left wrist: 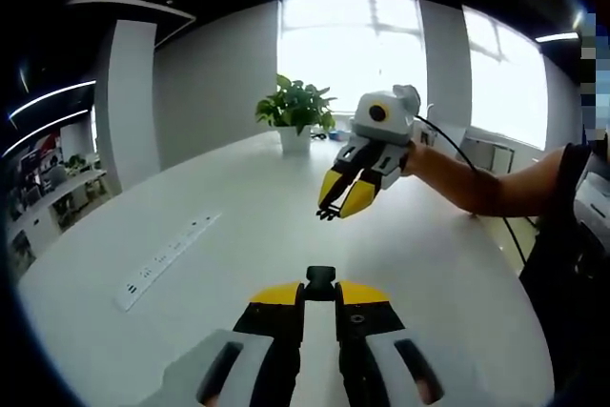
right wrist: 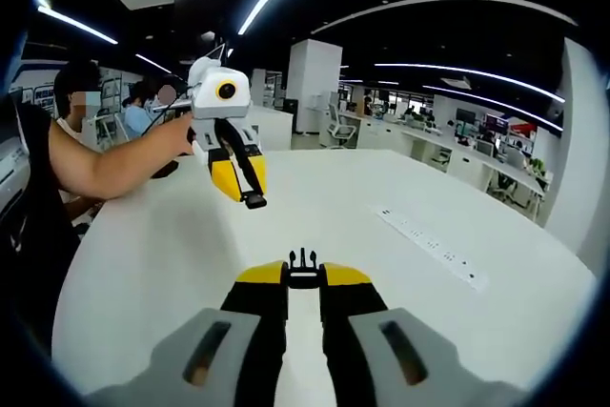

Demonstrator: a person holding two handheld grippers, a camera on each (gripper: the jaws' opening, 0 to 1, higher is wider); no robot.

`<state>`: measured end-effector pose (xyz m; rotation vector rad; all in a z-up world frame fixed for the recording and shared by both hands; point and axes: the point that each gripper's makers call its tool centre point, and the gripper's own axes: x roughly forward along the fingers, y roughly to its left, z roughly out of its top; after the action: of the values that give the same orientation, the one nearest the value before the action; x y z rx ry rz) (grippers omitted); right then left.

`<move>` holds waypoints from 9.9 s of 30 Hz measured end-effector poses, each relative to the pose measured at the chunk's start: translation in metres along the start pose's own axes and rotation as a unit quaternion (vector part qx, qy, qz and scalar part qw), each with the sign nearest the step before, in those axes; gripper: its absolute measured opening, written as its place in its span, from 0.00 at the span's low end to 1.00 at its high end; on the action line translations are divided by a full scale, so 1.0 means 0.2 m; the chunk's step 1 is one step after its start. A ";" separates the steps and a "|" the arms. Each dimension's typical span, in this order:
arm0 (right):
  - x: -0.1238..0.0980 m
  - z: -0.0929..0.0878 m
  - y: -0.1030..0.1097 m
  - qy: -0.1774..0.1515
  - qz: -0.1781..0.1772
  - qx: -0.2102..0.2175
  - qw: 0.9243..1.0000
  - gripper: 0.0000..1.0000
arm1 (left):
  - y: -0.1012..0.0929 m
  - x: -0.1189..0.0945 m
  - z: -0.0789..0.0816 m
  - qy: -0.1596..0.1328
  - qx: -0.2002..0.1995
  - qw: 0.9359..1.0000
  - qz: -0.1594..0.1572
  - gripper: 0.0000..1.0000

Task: Snap the two parts of the plastic buckle together until the buckle closes and remains connected.

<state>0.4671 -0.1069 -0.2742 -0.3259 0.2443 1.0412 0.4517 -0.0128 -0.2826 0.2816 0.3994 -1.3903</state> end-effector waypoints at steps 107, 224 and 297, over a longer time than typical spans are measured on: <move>-0.04 -0.02 0.22 0.006 0.011 -0.005 1.000 0.12 | -0.15 -0.11 -0.06 -0.002 0.003 1.000 0.000 0.11; -0.03 -0.09 0.50 -0.006 0.047 -0.018 0.999 0.12 | -0.42 -0.16 -0.24 0.015 0.023 0.999 -0.019 0.11; 0.01 -0.30 0.58 0.039 0.073 -0.021 0.996 0.12 | -0.44 -0.09 -0.46 0.066 0.031 0.997 -0.033 0.12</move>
<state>0.3637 -0.0732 -0.3469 -0.3925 0.3208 1.1793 0.3534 0.0270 -0.3549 0.4161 0.4779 -1.4556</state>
